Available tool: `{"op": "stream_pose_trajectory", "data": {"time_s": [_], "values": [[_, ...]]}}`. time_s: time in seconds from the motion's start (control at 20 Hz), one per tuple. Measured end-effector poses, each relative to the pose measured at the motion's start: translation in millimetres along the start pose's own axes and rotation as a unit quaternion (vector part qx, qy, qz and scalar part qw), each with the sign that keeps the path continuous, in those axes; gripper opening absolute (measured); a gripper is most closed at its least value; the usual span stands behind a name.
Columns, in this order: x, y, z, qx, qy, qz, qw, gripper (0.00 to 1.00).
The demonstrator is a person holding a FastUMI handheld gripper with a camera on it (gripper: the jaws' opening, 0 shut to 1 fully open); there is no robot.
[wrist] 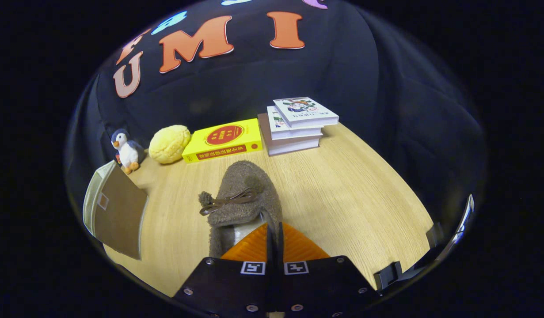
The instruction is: Open the storage box then place both shoes into the box .Put the left shoe in first, then the right shoe, with the right side of both shoes facing outward in a uniform manner.
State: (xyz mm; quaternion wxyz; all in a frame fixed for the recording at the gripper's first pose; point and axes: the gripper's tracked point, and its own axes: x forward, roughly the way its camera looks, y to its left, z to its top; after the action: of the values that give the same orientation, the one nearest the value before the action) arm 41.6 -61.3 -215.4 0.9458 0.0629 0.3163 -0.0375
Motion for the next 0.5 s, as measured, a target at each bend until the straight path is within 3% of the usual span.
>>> {"op": "stream_pose_trajectory", "data": {"time_s": [0.5], "values": [[-74, 170, 34, 0.044, -0.034, 0.021, 0.998, 0.01]]}}
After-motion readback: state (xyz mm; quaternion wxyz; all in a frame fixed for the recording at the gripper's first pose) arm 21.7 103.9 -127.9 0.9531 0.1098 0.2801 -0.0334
